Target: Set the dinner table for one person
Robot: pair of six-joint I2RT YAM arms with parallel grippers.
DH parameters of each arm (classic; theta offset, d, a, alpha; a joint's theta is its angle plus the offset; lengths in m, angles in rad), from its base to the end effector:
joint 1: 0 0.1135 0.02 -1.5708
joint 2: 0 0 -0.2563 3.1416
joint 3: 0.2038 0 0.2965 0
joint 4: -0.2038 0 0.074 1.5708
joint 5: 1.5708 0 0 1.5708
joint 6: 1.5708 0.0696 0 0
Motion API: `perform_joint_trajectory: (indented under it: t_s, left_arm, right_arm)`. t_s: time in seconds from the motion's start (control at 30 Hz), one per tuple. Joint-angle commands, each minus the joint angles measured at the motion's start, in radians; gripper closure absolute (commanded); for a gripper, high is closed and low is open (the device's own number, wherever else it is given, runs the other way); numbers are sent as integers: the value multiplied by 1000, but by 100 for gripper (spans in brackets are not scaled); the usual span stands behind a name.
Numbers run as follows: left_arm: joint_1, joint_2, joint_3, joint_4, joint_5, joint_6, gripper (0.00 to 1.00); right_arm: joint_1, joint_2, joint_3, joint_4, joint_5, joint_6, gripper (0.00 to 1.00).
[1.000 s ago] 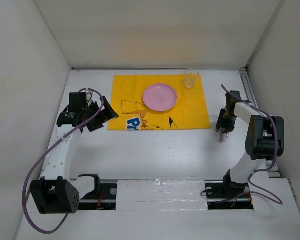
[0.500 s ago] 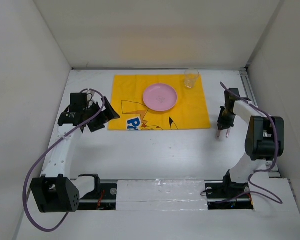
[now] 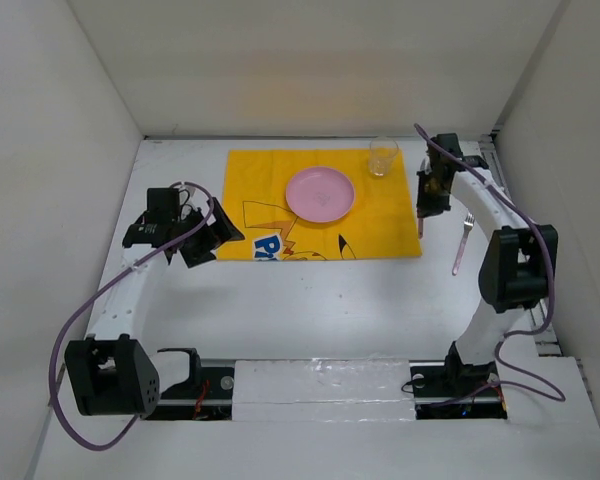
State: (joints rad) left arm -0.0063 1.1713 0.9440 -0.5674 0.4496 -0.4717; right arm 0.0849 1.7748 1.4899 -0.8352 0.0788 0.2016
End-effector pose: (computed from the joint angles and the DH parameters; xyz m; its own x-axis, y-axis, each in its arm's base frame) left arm 0.3123 -0.0322 0.2451 -0.7766 -0.4043 -0.4831 -0.0480 0.8026 -0.5946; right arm 0.4288 0.0310 0.2114 -0.8888 0.1247 -0.4410 0.1303 0.9913 0.0178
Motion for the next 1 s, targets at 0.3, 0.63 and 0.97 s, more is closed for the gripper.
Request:
perform_joint_trajectory:
  t_s: [0.3, 0.63, 0.97]
  left_arm:
    - [-1, 39, -50, 41, 23, 35, 0]
    - [-1, 30, -70, 50, 34, 44, 0]
    - [-1, 21, -70, 50, 34, 44, 0]
  right_arm:
    - [116, 195, 118, 16, 3, -19, 100]
    - [134, 324, 187, -5, 3, 12, 100]
    - [144, 342, 196, 4, 15, 12, 73]
